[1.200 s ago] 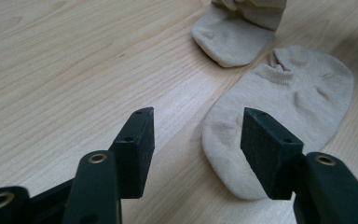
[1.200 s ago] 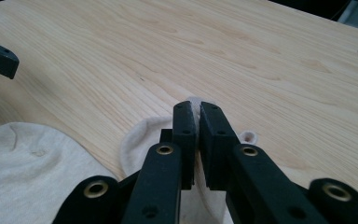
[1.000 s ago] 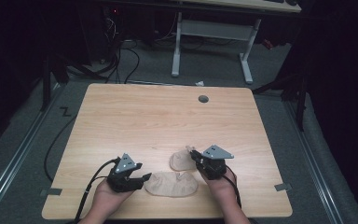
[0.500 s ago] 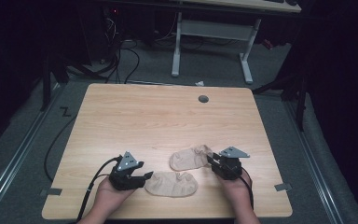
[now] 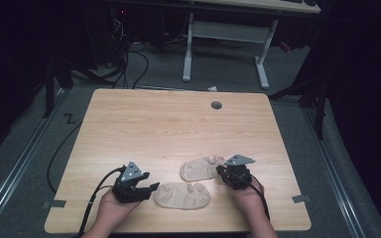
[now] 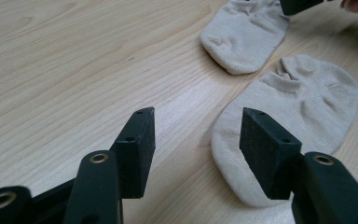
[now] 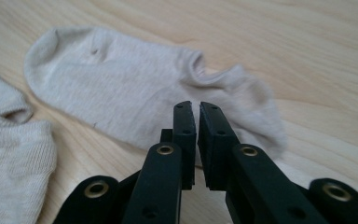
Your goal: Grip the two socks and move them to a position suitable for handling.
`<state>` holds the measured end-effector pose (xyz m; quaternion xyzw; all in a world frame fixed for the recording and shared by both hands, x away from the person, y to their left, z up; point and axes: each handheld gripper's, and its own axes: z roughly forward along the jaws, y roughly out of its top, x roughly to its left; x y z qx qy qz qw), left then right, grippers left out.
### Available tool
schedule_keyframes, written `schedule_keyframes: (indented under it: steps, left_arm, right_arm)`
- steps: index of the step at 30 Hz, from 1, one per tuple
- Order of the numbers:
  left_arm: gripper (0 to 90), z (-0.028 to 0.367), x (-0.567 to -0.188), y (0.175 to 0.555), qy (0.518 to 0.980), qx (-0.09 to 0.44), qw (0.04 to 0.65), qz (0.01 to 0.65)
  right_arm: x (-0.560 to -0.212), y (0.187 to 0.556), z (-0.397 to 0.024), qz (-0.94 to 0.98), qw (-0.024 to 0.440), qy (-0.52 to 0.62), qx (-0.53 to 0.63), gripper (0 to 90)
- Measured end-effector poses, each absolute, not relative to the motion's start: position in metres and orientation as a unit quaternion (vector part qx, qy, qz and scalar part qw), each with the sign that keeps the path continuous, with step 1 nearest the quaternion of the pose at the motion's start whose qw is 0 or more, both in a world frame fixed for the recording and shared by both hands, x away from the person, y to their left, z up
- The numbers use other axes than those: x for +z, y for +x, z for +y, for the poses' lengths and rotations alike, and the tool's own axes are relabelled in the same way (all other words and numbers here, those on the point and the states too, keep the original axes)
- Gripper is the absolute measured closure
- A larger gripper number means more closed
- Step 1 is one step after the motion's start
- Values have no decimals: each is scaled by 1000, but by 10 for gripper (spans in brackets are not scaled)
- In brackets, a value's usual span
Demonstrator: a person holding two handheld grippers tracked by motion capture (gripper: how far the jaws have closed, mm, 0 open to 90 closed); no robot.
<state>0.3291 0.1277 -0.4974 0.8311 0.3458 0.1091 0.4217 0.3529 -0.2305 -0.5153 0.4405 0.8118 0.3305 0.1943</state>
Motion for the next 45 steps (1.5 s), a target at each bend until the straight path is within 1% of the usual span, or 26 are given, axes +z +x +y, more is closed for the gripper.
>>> schedule_keyframes:
  steps: [5, 9, 16, 22, 25, 28, 31, 35, 36, 37, 41, 44, 45]
  left_arm:
    - [458, 132, -497, 328, 829, 113, 421, 351]
    - [458, 134, -497, 328, 828, 114, 421, 352]
    - [462, 137, -500, 330, 827, 114, 414, 362]
    - [465, 138, -502, 334, 825, 112, 413, 369]
    - [490, 136, -503, 333, 828, 111, 412, 364]
    - [494, 136, -502, 334, 828, 114, 412, 363]
    - [499, 136, -502, 337, 824, 108, 418, 368]
    - [497, 133, -504, 344, 822, 108, 418, 372]
    - [498, 133, -504, 344, 822, 108, 418, 372]
    - [498, 130, -506, 348, 817, 102, 423, 378]
    - [500, 126, -507, 353, 818, 110, 423, 375]
    - [499, 122, -510, 361, 815, 108, 423, 381]
    - [500, 122, -510, 361, 815, 108, 423, 381]
  right_arm:
    - [-522, 357, -221, 822, 181, 434, 322, 853]
    - [-523, 358, -212, 826, 179, 423, 326, 853]
    - [-524, 359, -187, 827, 175, 418, 332, 830]
    - [-524, 361, -166, 834, 171, 406, 333, 828]
    - [-524, 361, -157, 841, 172, 394, 329, 823]
    - [-522, 361, -154, 845, 169, 387, 328, 799]
    - [-516, 358, -159, 840, 179, 384, 339, 793]
    - [-504, 356, -176, 820, 194, 402, 359, 793]
    - [-504, 356, -176, 820, 194, 402, 359, 793]
    - [-503, 357, -187, 813, 205, 411, 357, 793]
    - [-503, 360, -202, 802, 214, 430, 355, 790]
    - [-504, 363, -214, 791, 219, 446, 356, 768]
    - [-504, 365, -216, 789, 220, 449, 358, 746]
